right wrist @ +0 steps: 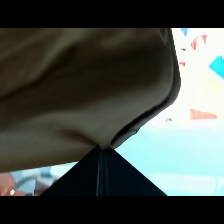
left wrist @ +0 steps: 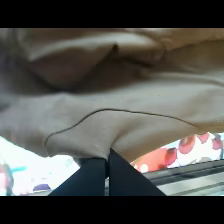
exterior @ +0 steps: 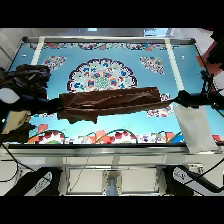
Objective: Fold the shirts.
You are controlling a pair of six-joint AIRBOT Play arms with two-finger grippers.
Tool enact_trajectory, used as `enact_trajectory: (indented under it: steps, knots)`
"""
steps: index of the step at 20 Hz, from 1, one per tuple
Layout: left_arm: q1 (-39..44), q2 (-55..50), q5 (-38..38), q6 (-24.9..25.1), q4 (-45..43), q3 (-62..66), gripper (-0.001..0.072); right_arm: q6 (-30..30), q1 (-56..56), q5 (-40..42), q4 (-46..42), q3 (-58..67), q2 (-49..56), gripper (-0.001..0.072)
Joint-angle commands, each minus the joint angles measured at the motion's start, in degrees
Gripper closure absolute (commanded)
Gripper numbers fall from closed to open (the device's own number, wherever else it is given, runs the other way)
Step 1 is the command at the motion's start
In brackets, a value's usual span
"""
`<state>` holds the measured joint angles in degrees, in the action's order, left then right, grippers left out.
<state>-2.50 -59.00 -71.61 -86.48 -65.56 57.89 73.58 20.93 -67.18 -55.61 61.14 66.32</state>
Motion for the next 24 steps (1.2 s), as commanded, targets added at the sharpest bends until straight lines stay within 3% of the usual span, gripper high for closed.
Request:
enact_trajectory:
  steps: [1, 4, 7, 15, 19, 20, 21, 22, 24]
  knots:
    - [3.10, -11.47, 0.42, 1.20, -4.94, 9.20, 0.0699, 1.40, -4.31, 8.28, -0.07, 6.64, 4.92, 0.0684]
    - [5.14, -21.09, 2.78, -2.91, -14.84, 17.57, 0.0699, 2.58, -6.27, 11.67, -0.09, 12.26, 12.26, 0.0684]
    - [5.09, -28.81, 2.97, -4.42, -17.86, 24.85, 0.0699, 3.19, -8.09, 14.99, 0.00, 17.88, 20.26, 0.0684]
    - [5.14, -38.91, 12.28, -5.27, -16.06, 28.11, 0.0698, 3.19, -11.80, 19.56, -0.31, 22.29, 37.55, 0.0684]
    - [5.11, -39.30, 20.20, -5.25, -9.53, 28.11, 0.0685, 3.13, -11.80, 20.13, -0.74, 22.32, 39.63, 0.0681]
    - [5.11, -39.21, 22.40, -5.22, -7.72, 28.13, 0.0592, 3.10, -11.63, 20.22, -0.79, 22.36, 39.21, 0.0677]
    - [5.11, -39.15, 23.58, -5.22, -7.15, 28.39, 0.0298, 2.86, -11.28, 19.50, -1.25, 23.06, 38.73, 0.0657]
    - [5.09, -39.15, 23.30, -5.22, -7.10, 29.29, 0.0056, 2.73, -10.73, 18.47, -1.55, 24.04, 38.05, 0.0591]
    - [5.01, -39.12, 19.80, -4.96, -7.15, 32.04, 0.0038, 2.73, -9.44, 15.72, -1.57, 26.47, 36.50, 0.0357]
